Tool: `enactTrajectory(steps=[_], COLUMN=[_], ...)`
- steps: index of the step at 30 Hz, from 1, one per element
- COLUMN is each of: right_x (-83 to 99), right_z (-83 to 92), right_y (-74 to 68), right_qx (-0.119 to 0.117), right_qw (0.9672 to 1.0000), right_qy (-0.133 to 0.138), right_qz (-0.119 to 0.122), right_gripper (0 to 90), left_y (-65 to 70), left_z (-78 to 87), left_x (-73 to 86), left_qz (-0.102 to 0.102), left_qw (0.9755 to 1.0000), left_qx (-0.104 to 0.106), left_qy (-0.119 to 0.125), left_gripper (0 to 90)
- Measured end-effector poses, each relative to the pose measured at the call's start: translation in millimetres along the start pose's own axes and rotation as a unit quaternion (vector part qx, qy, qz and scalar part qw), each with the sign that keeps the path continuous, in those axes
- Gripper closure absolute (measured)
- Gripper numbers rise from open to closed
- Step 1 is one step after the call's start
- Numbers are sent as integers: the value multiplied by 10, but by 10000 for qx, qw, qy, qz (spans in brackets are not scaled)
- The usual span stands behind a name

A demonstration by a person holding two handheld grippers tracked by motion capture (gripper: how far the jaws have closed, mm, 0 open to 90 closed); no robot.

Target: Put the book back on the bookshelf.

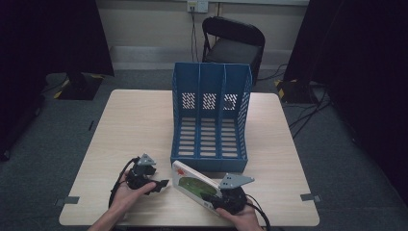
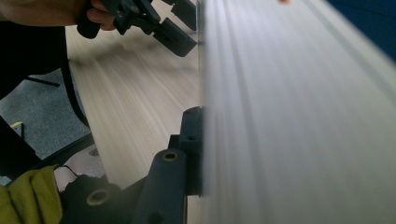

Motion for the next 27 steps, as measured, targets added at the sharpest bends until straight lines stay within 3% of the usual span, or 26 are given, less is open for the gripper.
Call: enactTrajectory(steps=[3,4,6,8,9,14,18,27], right_x=[-7,-9,-14,-22,-25,-39,-61,-116], right_z=[10,14,22,27,29,46,79,184], right_y=[-5,-9,-24,-40,-48,-57,-44,-19], right_qx=[-10,-40,-44,-74,-73,-74,-119,-73], right_qw=[10000,10000,10000,9999,9999,9999,9998,9998], right_qy=[11,2,3,6,3,4,32,190], right_qz=[28,44,80,103,112,120,123,19], right_gripper=[768,768,768,768,768,768,768,768], left_y=[-55,-67,-73,-76,-77,-112,-171,-173], left_z=[7,1,-14,-42,-47,-54,-83,-85], left_x=[6,10,22,46,51,86,110,113], left_qz=[49,15,-172,-337,-324,-401,-384,-395], left_qw=[9999,9997,9988,9979,9980,9975,9967,9966], left_qx=[-97,-217,-456,-558,-534,-525,-582,-573], left_qy=[60,80,63,66,82,237,412,439], left_gripper=[259,256,247,193,151,111,0,0])
Point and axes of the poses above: each handheld gripper's, and its own axes: z roughly backward along the jaws, x roughly out of its underside, y roughly to its right, the point moved 2 cm from there along -z, roughly forward along the jaws, and after that the axes turned 14 degrees about x, right-handed, at the moved point
